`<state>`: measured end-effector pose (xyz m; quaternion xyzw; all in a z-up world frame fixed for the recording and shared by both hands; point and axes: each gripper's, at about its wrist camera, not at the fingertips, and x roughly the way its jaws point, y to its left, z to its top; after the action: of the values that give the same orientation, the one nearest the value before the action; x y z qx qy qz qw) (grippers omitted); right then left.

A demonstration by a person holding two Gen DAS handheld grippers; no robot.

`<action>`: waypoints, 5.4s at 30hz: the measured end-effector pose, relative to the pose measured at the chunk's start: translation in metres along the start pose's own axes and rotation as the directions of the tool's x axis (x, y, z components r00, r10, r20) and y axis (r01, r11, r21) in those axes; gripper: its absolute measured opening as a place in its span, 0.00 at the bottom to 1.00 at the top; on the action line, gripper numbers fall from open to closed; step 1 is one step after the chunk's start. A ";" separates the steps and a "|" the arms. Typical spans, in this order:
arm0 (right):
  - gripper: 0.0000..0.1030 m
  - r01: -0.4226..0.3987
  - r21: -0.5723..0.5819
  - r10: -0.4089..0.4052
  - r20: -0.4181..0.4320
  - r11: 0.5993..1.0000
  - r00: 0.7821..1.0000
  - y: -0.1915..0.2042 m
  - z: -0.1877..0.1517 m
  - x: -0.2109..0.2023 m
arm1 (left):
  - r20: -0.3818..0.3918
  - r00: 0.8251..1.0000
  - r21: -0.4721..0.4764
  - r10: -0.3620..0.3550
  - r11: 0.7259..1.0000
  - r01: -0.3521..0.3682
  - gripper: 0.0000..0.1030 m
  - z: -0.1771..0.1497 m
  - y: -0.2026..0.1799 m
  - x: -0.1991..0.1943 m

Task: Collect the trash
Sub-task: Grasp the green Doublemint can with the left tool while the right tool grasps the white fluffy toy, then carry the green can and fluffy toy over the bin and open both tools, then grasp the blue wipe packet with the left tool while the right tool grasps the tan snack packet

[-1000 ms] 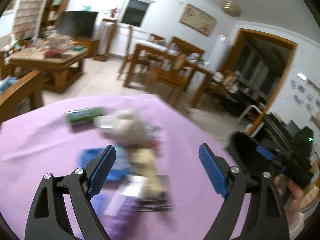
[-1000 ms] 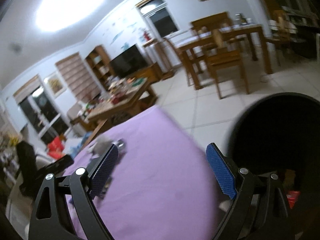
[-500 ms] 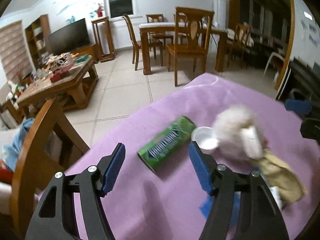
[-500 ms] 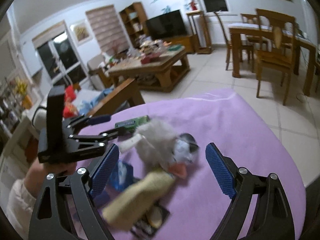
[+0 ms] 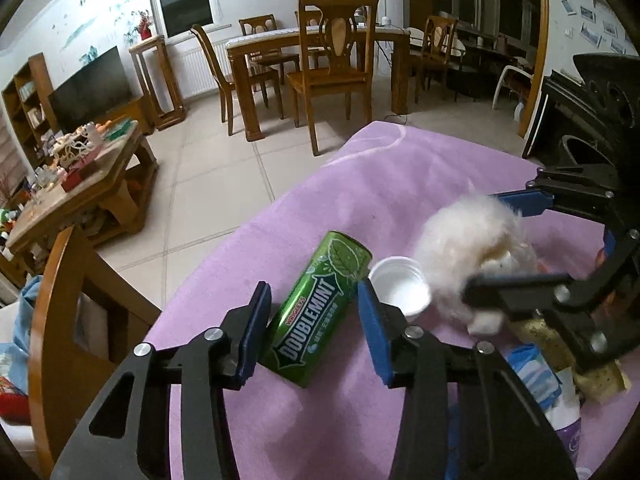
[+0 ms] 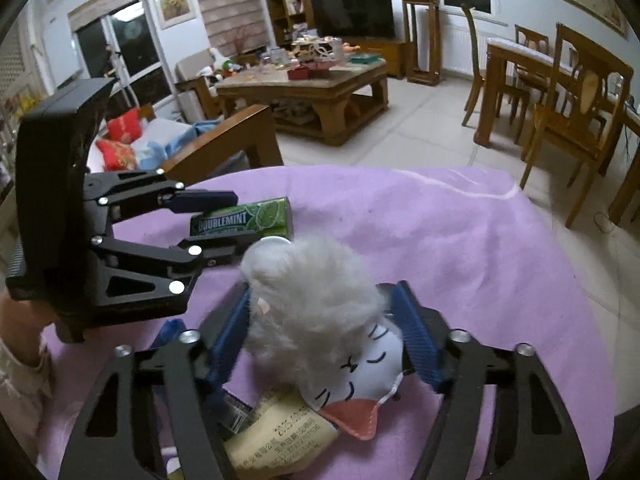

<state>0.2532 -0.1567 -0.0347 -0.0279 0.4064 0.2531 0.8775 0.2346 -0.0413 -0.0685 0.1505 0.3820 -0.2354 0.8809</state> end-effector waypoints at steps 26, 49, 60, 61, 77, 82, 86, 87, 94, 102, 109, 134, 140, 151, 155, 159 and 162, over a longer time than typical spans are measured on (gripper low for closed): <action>0.41 -0.286 0.318 0.151 0.387 0.904 0.910 -0.092 -0.086 -0.162 | 0.191 0.981 -0.309 -0.016 0.948 0.076 0.29 -0.036 -0.023 -0.089; 0.41 -0.006 0.512 -0.349 0.594 0.859 0.725 -0.246 -0.270 -0.445 | 0.406 0.837 -0.056 -0.368 0.903 0.425 0.29 0.077 -0.275 -0.111; 0.41 -0.002 0.609 -0.419 0.548 0.793 0.724 -0.324 -0.342 -0.462 | 0.294 0.834 0.023 -0.467 0.876 0.482 0.29 0.090 -0.371 -0.058; 0.41 -0.005 0.615 -0.418 0.542 0.788 0.729 -0.331 -0.348 -0.461 | 0.286 0.836 0.022 -0.468 0.875 0.483 0.29 0.090 -0.374 -0.054; 0.41 -0.030 0.666 -0.391 0.474 0.745 0.789 -0.368 -0.336 -0.383 | 0.191 0.873 0.006 -0.449 0.890 0.456 0.29 0.087 -0.394 -0.017; 0.41 -0.027 0.677 -0.401 0.468 0.736 0.788 -0.369 -0.330 -0.374 | 0.184 0.876 0.010 -0.445 0.892 0.451 0.29 0.092 -0.402 -0.018; 0.41 -0.024 0.685 -0.413 0.467 0.728 0.782 -0.364 -0.329 -0.369 | 0.181 0.876 0.013 -0.447 0.892 0.452 0.29 0.091 -0.405 -0.017; 0.41 -0.021 0.688 -0.419 0.466 0.726 0.779 -0.359 -0.323 -0.369 | 0.182 0.875 0.011 -0.448 0.891 0.454 0.29 0.091 -0.405 -0.017; 0.41 -0.010 0.685 -0.435 0.475 0.729 0.765 -0.352 -0.331 -0.366 | 0.155 0.880 0.018 -0.449 0.892 0.452 0.29 0.092 -0.412 -0.009; 0.44 -0.017 0.692 -0.431 0.469 0.722 0.771 -0.350 -0.329 -0.361 | 0.137 0.883 -0.005 -0.449 0.891 0.454 0.29 0.091 -0.410 -0.003; 0.64 -0.008 0.689 -0.438 0.471 0.725 0.766 -0.344 -0.323 -0.359 | 0.135 0.888 0.002 -0.439 0.896 0.443 0.30 0.092 -0.409 -0.003; 0.90 0.040 0.572 -0.371 0.475 0.820 0.798 -0.253 -0.273 -0.350 | 0.288 0.917 -0.174 -0.278 0.926 0.335 0.79 0.036 -0.284 -0.086; 0.90 0.029 0.498 -0.292 0.460 0.867 0.838 -0.207 -0.236 -0.324 | 0.309 0.936 -0.296 -0.170 0.918 0.265 0.79 -0.001 -0.211 -0.107; 0.90 -0.080 0.343 -0.054 0.363 0.936 0.930 -0.108 -0.152 -0.239 | 0.129 0.992 -0.462 0.007 0.885 0.054 0.79 -0.041 -0.092 -0.089; 0.90 -0.130 0.291 0.041 0.294 0.948 0.955 -0.068 -0.123 -0.203 | 0.049 0.999 -0.437 0.002 0.899 0.019 0.79 -0.041 -0.076 -0.071; 0.88 -0.159 0.259 0.103 0.216 0.953 0.971 -0.047 -0.108 -0.171 | -0.002 1.000 -0.421 -0.019 0.907 0.016 0.79 -0.038 -0.065 -0.054; 0.82 -0.170 0.247 0.133 0.158 0.954 0.978 -0.028 -0.094 -0.149 | -0.009 0.999 -0.417 -0.054 0.908 0.045 0.81 -0.040 -0.058 -0.046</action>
<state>0.1201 -0.2681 0.0069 0.1361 0.3745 0.2658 0.8778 0.1524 -0.0583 -0.0659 -0.0480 0.4361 -0.1693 0.8825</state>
